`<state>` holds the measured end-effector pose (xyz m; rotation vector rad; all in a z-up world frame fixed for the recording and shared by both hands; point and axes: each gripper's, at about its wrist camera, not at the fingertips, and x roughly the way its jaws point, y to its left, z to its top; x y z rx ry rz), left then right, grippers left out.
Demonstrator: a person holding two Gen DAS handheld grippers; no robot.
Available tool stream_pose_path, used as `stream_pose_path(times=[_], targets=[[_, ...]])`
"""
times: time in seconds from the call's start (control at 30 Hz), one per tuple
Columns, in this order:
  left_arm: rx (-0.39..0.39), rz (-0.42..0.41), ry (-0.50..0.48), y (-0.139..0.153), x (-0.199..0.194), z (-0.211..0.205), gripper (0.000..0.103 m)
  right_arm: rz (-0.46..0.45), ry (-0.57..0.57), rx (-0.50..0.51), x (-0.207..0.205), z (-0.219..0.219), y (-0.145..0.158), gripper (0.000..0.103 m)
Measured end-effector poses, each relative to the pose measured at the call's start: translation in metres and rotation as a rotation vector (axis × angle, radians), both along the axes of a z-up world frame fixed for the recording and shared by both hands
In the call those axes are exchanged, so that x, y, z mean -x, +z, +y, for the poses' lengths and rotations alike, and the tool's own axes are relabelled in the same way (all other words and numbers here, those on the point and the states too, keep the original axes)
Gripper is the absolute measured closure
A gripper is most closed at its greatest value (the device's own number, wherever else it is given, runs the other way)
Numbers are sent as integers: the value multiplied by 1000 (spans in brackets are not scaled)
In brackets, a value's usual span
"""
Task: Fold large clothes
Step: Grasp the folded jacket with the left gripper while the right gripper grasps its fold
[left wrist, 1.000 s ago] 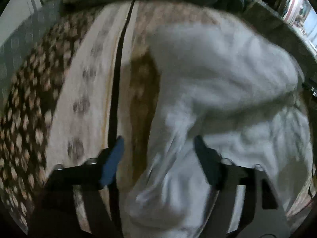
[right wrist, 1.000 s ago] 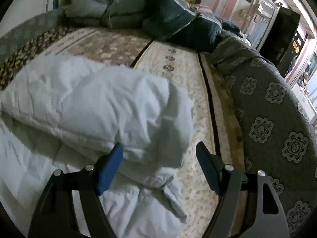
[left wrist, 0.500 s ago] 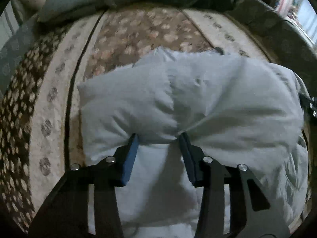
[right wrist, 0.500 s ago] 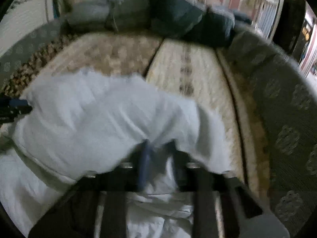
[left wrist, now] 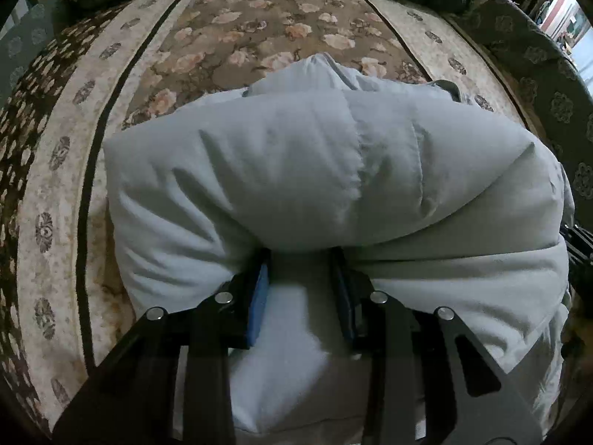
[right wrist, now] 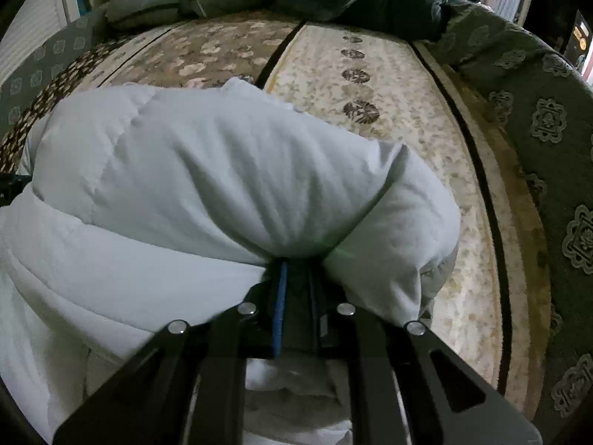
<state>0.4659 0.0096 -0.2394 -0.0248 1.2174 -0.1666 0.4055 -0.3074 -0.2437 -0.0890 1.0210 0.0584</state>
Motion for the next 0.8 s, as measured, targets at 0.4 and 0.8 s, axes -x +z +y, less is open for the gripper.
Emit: stream_pose_path(times=[0.4, 0.8], targets=[[-5, 22, -25, -8, -8, -1, 69, 35, 9, -28, -11, -3, -9, 94], [-39, -46, -9, 8, 6, -5, 68, 10, 8, -47, -3, -5, 7, 91]])
